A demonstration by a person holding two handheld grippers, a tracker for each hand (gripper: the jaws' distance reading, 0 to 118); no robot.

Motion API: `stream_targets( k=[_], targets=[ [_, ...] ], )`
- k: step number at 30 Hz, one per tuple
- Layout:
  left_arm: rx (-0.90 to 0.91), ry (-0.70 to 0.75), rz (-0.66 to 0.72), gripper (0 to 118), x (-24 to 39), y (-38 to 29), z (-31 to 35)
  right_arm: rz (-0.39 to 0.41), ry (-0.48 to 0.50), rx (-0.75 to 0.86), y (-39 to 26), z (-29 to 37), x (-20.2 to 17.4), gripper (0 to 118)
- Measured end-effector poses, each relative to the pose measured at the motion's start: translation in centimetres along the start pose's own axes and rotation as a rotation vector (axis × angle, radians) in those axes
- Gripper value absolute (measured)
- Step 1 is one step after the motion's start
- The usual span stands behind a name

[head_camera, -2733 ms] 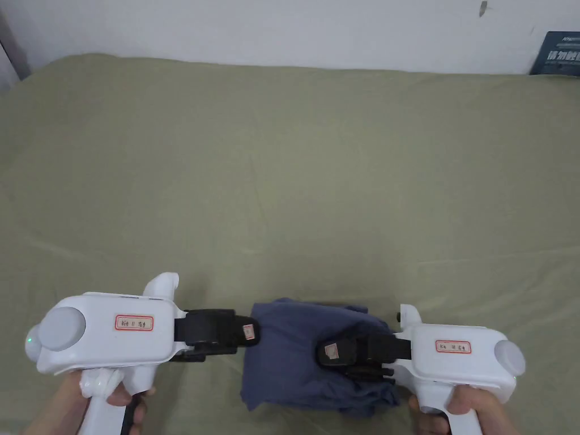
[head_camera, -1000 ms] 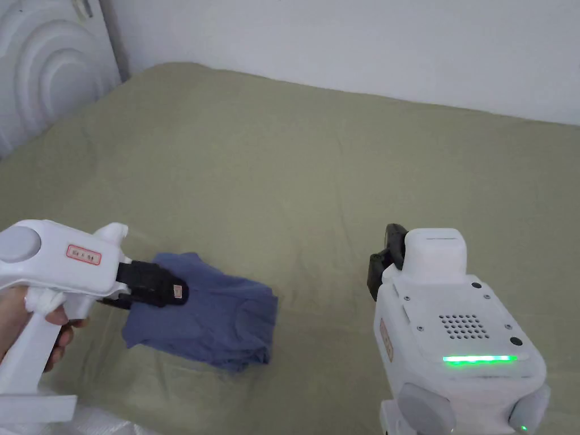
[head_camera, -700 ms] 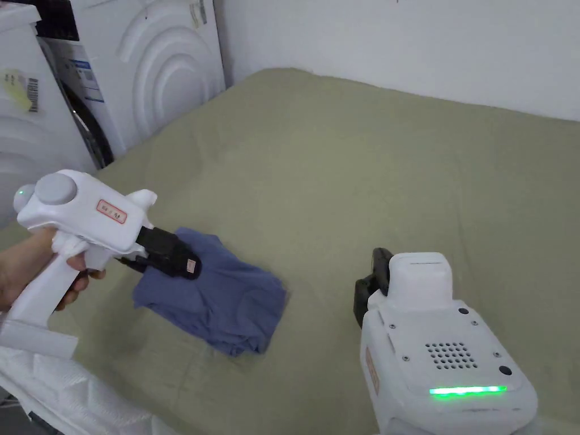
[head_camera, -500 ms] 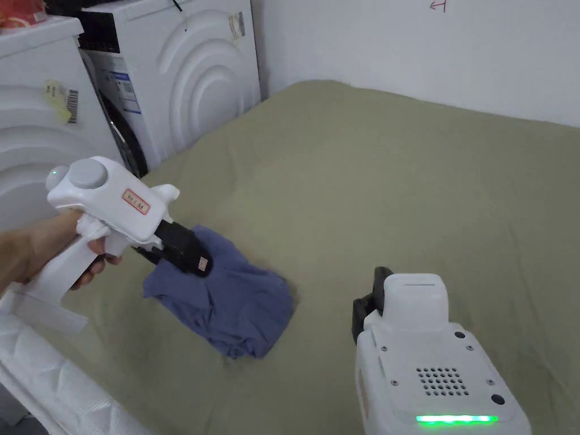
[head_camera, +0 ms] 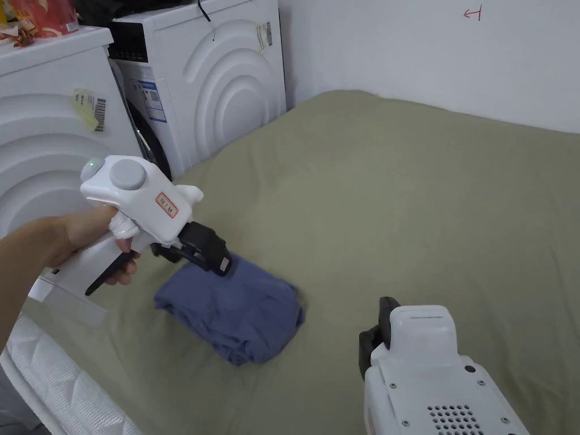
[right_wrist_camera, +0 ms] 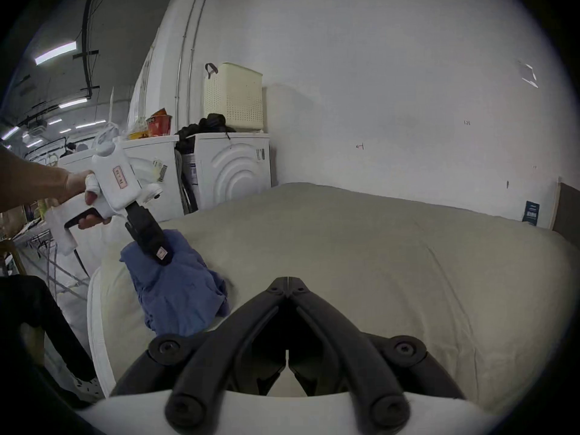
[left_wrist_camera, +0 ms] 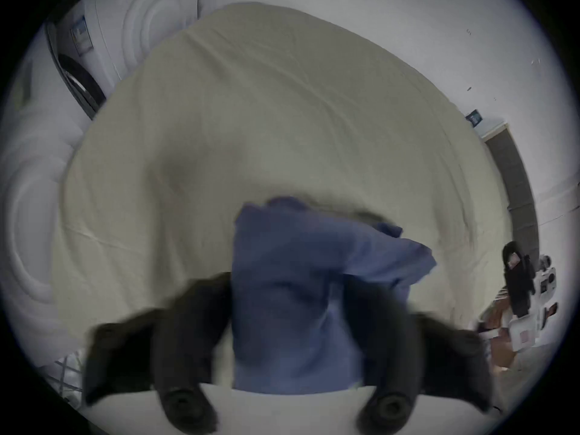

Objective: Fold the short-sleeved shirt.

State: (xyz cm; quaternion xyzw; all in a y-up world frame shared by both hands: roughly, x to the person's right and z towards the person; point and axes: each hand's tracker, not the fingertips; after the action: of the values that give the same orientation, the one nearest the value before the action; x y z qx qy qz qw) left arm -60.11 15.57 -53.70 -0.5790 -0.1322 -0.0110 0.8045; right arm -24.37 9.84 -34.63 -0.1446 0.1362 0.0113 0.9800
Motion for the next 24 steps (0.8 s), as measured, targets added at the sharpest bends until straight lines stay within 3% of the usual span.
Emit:
stream_targets(
  k=[5,7,8,9,10,11,13,15,19,24],
  targets=[
    [0.136,0.141,-0.052,118,3.1,-1.3,5.1,-0.013,0.017,-0.019,0.6,2.8,1.7,0],
    [0.212,0.141,-0.069,112,5.6,-2.3,6.9,-0.008,0.018,-0.022,1.1,4.7,2.8,0],
    [0.268,0.156,-0.069,101,7.4,-2.9,7.6,-0.016,0.015,-0.020,1.5,5.7,3.5,0],
    [0.327,0.142,-0.067,67,9.3,-3.7,8.3,-0.027,0.016,-0.020,1.8,6.9,4.3,0],
    [0.379,0.116,-0.048,25,11.0,-4.2,8.6,-0.034,0.013,-0.018,2.2,8.4,5.4,0],
    [0.415,0.077,-0.042,1,13.5,-5.0,8.8,-0.030,0.006,-0.019,2.6,9.8,6.5,0],
    [0.459,0.066,-0.063,1,19.1,-6.5,8.7,-0.027,-0.011,-0.017,3.2,13.1,9.2,0],
    [0.529,-0.052,-0.068,1,24.6,-8.1,8.6,-0.031,-0.051,-0.005,3.9,16.8,12.4,0],
    [0.672,-0.155,-0.069,1,38.4,-12.7,8.1,-0.042,-0.195,0.036,5.1,25.2,19.1,0],
    [0.884,-0.073,-0.128,1,52.4,-18.0,7.3,-0.002,-0.366,0.043,5.8,33.5,25.9,0]
  ],
)
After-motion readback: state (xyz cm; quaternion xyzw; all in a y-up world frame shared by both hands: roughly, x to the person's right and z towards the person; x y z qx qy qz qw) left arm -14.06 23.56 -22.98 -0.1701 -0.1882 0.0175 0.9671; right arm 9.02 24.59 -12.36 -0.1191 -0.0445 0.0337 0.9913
